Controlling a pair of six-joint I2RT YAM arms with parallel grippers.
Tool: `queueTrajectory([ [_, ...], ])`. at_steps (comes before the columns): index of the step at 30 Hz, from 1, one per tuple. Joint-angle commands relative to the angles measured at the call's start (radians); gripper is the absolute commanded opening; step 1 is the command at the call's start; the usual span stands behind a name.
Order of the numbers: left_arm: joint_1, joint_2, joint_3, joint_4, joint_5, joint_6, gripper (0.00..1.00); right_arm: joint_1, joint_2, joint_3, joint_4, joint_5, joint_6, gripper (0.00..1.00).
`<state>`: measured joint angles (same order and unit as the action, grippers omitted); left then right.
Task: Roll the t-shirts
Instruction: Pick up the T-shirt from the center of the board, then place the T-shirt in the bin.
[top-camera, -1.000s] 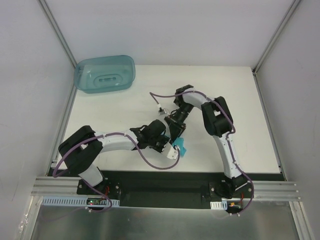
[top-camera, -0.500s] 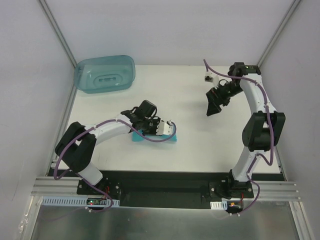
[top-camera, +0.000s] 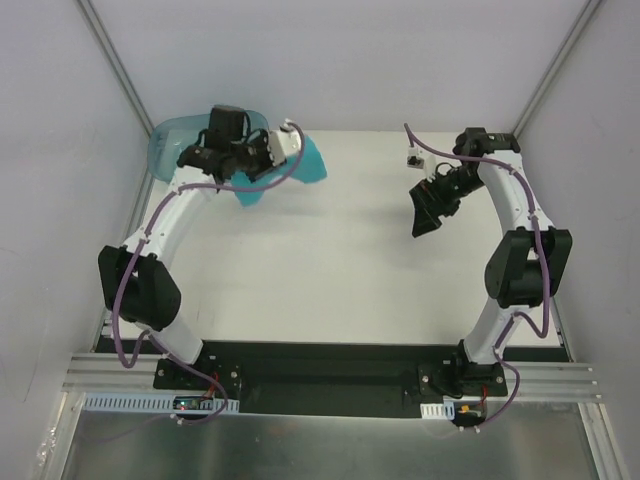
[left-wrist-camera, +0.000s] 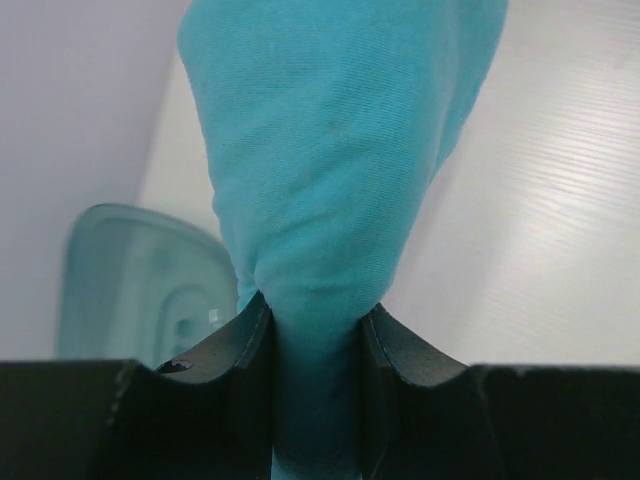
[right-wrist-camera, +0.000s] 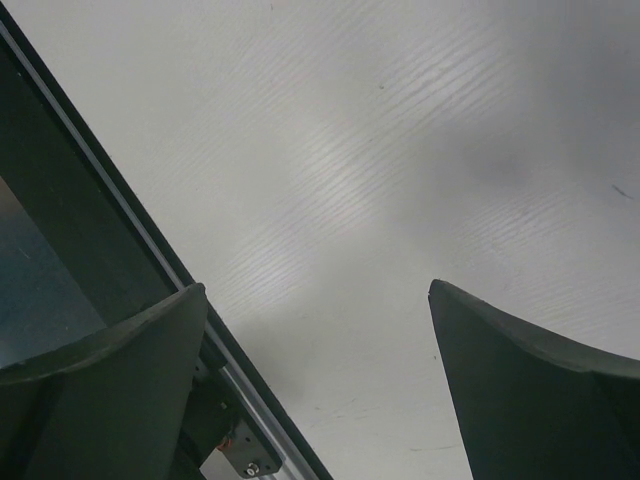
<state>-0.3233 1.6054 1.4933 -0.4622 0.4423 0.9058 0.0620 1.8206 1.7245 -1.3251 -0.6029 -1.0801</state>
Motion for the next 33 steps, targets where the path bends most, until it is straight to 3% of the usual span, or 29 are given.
queueTrajectory([
  [1, 0.121, 0.128, 0.290, -0.015, 0.013, 0.044, 0.00, -0.005, 0.052, 0.089, -0.241, -0.086, 0.031, 0.96],
  [7, 0.289, 0.425, 0.706, -0.015, 0.022, 0.093, 0.00, -0.002, 0.115, 0.109, -0.235, -0.078, 0.026, 0.96],
  [11, 0.346, 0.621, 0.883, -0.015, -0.008, 0.136, 0.00, -0.002, 0.118, 0.069, -0.237, -0.037, 0.022, 0.96],
  [15, 0.385, 0.755, 1.027, -0.007, -0.094, 0.081, 0.00, -0.002, 0.120, 0.038, -0.237, 0.018, 0.016, 0.96],
  [23, 0.403, 0.772, 0.923, 0.033, -0.090, 0.059, 0.00, 0.028, 0.137, -0.009, -0.224, 0.087, 0.009, 0.96],
  [33, 0.417, 0.729, 0.707, 0.037, 0.117, 0.336, 0.00, 0.059, 0.190, -0.006, -0.226, 0.121, 0.005, 0.96],
])
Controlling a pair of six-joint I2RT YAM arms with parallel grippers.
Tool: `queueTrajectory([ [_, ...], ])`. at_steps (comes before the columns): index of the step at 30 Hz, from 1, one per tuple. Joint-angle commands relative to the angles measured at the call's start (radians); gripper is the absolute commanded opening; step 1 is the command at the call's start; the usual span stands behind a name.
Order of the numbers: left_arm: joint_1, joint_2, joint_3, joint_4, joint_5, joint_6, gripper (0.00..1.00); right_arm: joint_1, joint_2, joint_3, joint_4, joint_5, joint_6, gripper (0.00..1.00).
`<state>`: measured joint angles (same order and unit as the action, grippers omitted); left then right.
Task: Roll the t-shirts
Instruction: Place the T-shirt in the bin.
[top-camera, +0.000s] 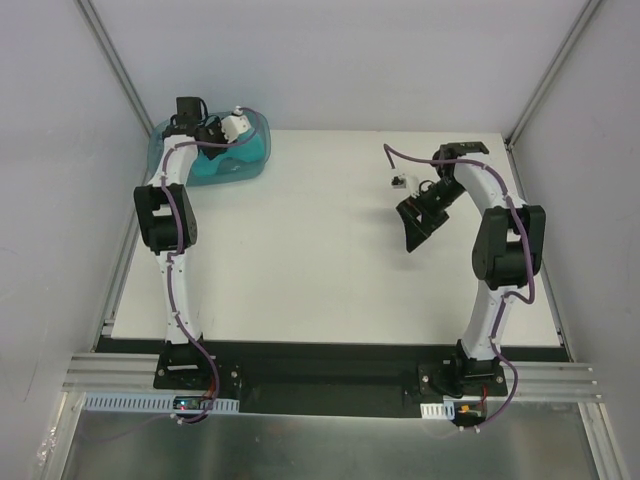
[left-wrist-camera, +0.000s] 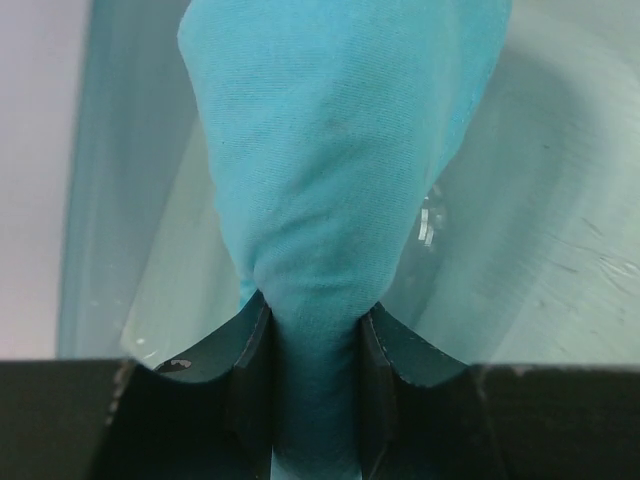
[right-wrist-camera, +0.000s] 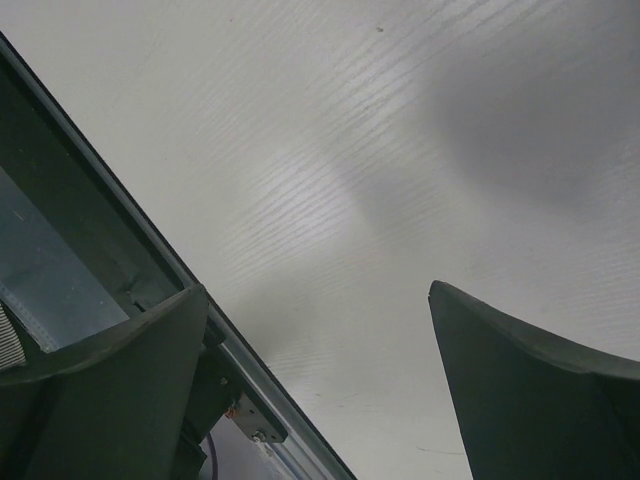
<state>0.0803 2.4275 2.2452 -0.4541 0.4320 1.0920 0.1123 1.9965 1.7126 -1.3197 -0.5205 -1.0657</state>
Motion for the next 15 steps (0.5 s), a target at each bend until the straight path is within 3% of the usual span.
queueTrajectory([
  [1, 0.019, -0.105, -0.061, 0.029, 0.160, 0.170, 0.00, 0.010, 0.018, 0.004, -0.231, 0.045, -0.010, 0.96],
  [8, 0.030, -0.145, -0.173, 0.009, 0.251, 0.367, 0.00, 0.039, 0.018, -0.050, -0.230, 0.086, -0.023, 0.96],
  [15, 0.044, -0.156, -0.191, -0.055, 0.356, 0.275, 0.00, 0.058, 0.028, -0.057, -0.231, 0.114, -0.028, 0.96],
])
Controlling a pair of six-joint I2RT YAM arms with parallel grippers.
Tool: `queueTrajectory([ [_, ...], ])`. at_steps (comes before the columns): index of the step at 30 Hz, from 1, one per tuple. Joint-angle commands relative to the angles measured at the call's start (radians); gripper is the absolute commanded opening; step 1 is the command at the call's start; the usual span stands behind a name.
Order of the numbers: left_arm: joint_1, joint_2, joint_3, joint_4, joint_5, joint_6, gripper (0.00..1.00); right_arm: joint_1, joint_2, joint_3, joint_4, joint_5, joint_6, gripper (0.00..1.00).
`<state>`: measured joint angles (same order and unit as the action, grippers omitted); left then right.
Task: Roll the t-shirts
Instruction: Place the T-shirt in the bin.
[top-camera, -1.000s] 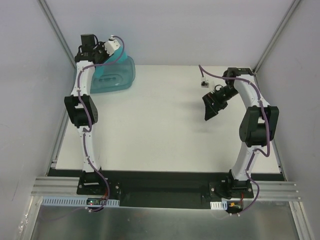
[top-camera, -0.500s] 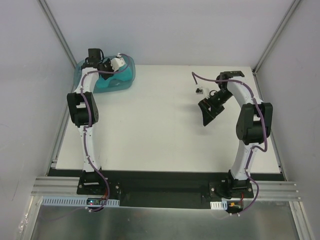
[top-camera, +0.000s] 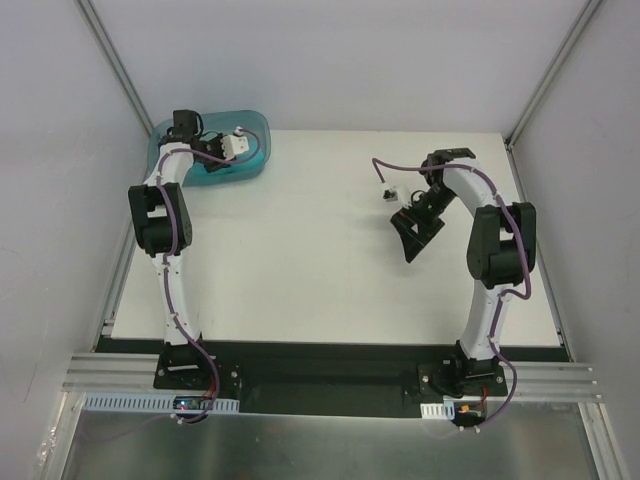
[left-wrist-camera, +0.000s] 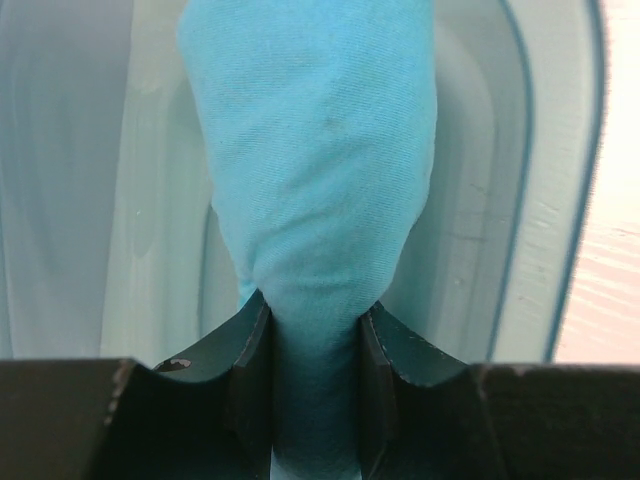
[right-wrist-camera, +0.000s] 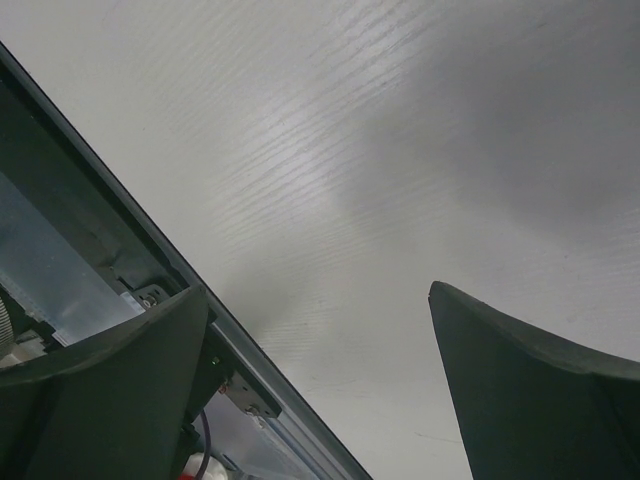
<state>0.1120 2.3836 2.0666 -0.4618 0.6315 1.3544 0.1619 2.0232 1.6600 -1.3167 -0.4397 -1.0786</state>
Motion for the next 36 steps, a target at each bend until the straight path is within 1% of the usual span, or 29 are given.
queueTrajectory([
  [1, 0.011, -0.116, -0.019, -0.060, 0.169, 0.017, 0.00, 0.008, 0.009, -0.006, -0.234, 0.036, -0.015, 0.96],
  [6, 0.011, -0.129, -0.069, -0.109, 0.177, 0.104, 0.00, 0.011, 0.034, 0.000, -0.234, 0.044, -0.017, 0.96],
  [9, 0.011, -0.129, -0.071, -0.162, 0.197, 0.170, 0.00, 0.013, 0.042, 0.000, -0.234, 0.052, -0.018, 0.96],
  [10, 0.011, -0.127, -0.069, -0.204, 0.210, 0.193, 0.00, 0.013, 0.043, -0.003, -0.234, 0.056, -0.018, 0.96],
  [11, 0.011, -0.127, -0.071, -0.224, 0.215, 0.242, 0.00, 0.013, 0.045, -0.009, -0.234, 0.056, -0.018, 0.96],
  [15, 0.009, -0.109, -0.063, -0.310, 0.206, 0.305, 0.00, 0.014, 0.052, -0.020, -0.236, 0.062, -0.018, 0.96],
  [16, 0.009, -0.104, -0.059, -0.320, 0.205, 0.307, 0.06, 0.014, 0.054, -0.019, -0.236, 0.064, -0.020, 0.96],
  [18, 0.011, -0.095, -0.040, -0.342, 0.201, 0.285, 0.29, 0.014, 0.057, -0.014, -0.237, 0.067, -0.020, 0.96],
  [20, 0.011, -0.098, -0.025, -0.344, 0.206, 0.270, 0.38, 0.014, 0.063, -0.009, -0.239, 0.067, -0.020, 0.96],
  [22, 0.011, -0.107, -0.005, -0.345, 0.212, 0.243, 0.46, 0.013, 0.066, 0.009, -0.248, 0.067, -0.026, 0.96],
  [25, 0.011, -0.142, 0.006, -0.345, 0.201, 0.194, 0.49, 0.004, 0.065, 0.009, -0.251, 0.068, -0.033, 0.96],
  [26, 0.011, -0.156, -0.003, -0.348, 0.200, 0.161, 0.49, -0.013, 0.071, 0.014, -0.253, 0.065, -0.035, 0.96],
  [27, 0.011, -0.190, -0.019, -0.353, 0.201, 0.161, 0.50, -0.024, 0.074, 0.018, -0.257, 0.062, -0.037, 0.96],
  [32, 0.012, -0.302, -0.183, -0.362, 0.205, 0.175, 0.54, -0.108, 0.124, 0.058, -0.291, 0.021, -0.056, 0.96],
  [35, 0.012, -0.334, -0.240, -0.362, 0.204, 0.137, 0.56, -0.131, 0.141, 0.089, -0.314, -0.011, -0.078, 0.96],
  [36, 0.012, -0.336, -0.231, -0.360, 0.204, 0.082, 0.57, -0.133, 0.143, 0.095, -0.317, -0.028, -0.080, 0.96],
])
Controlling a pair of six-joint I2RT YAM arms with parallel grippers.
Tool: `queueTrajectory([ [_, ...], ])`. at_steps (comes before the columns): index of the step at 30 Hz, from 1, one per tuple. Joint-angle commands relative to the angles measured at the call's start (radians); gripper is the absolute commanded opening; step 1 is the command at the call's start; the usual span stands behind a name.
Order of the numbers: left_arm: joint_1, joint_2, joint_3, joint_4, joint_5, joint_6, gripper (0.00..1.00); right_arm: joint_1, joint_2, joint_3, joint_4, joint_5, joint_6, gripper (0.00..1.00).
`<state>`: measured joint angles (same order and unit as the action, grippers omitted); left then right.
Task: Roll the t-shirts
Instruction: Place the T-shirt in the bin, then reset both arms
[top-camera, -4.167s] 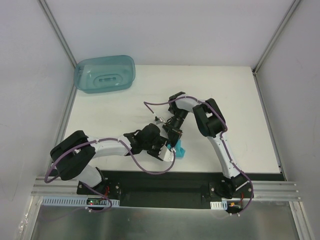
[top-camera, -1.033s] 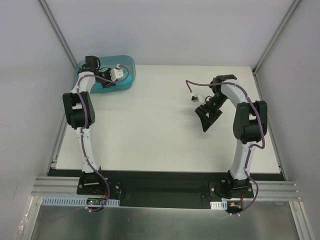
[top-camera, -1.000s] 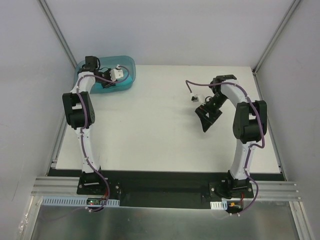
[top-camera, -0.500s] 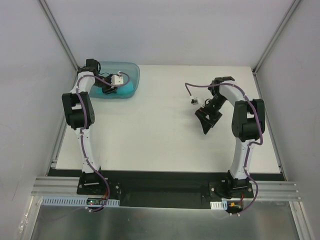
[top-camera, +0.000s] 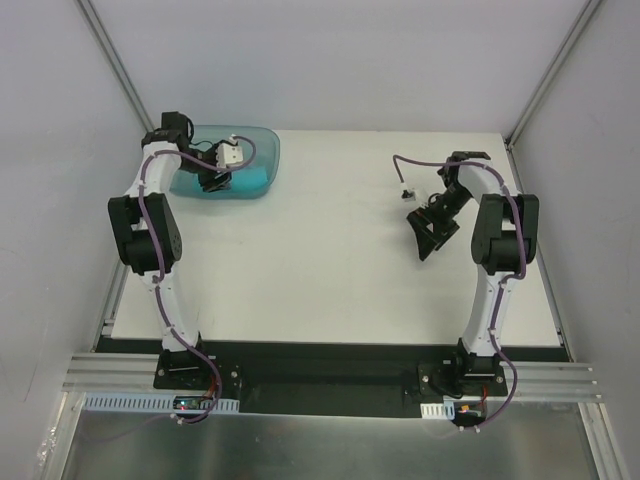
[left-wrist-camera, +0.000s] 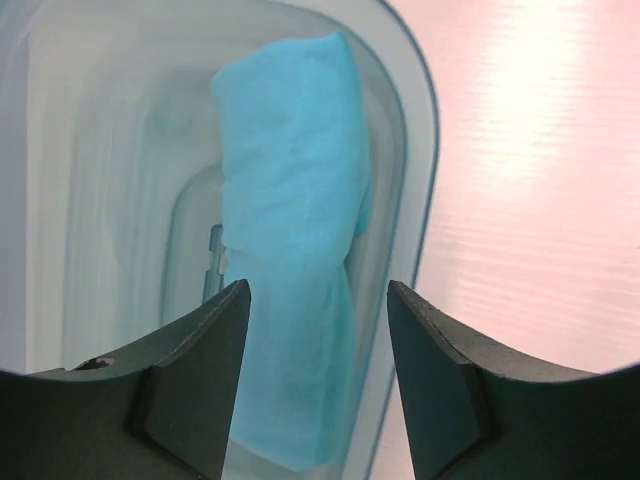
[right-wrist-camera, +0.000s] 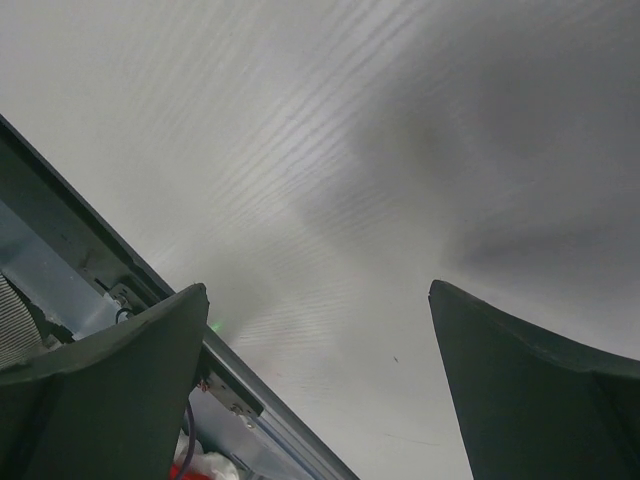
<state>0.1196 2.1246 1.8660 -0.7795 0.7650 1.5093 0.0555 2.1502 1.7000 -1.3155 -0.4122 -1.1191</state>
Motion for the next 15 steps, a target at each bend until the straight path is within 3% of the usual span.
queueTrajectory([
  [1, 0.005, -0.072, -0.010, -0.029, 0.083, -0.124, 0.57, -0.028, 0.016, 0.062, -0.320, -0.063, -0.039, 0.96],
  [4, 0.003, -0.006, 0.155, 0.021, 0.094, -0.425, 0.51, -0.028, 0.010, 0.067, -0.324, -0.117, -0.044, 0.96],
  [5, 0.000, 0.053, 0.210, 0.032, 0.083, -0.519, 0.45, -0.026, 0.010, 0.066, -0.323, -0.126, -0.042, 0.96],
  [6, -0.011, 0.087, 0.328, 0.039, 0.070, -0.691, 0.32, -0.026, 0.005, 0.067, -0.324, -0.140, -0.042, 0.96],
  [7, -0.017, 0.119, 0.381, 0.040, 0.048, -0.757, 0.24, -0.023, 0.005, 0.067, -0.323, -0.142, -0.044, 0.96],
  [9, -0.047, 0.193, 0.482, 0.055, -0.016, -0.868, 0.10, -0.025, -0.003, 0.066, -0.320, -0.142, -0.041, 0.96],
  [12, -0.086, 0.228, 0.481, 0.138, -0.121, -0.929, 0.02, -0.025, -0.009, 0.063, -0.314, -0.139, -0.033, 0.96],
  [15, -0.117, 0.264, 0.470, 0.180, -0.193, -0.951, 0.00, -0.025, -0.016, 0.053, -0.311, -0.135, -0.030, 0.96],
])
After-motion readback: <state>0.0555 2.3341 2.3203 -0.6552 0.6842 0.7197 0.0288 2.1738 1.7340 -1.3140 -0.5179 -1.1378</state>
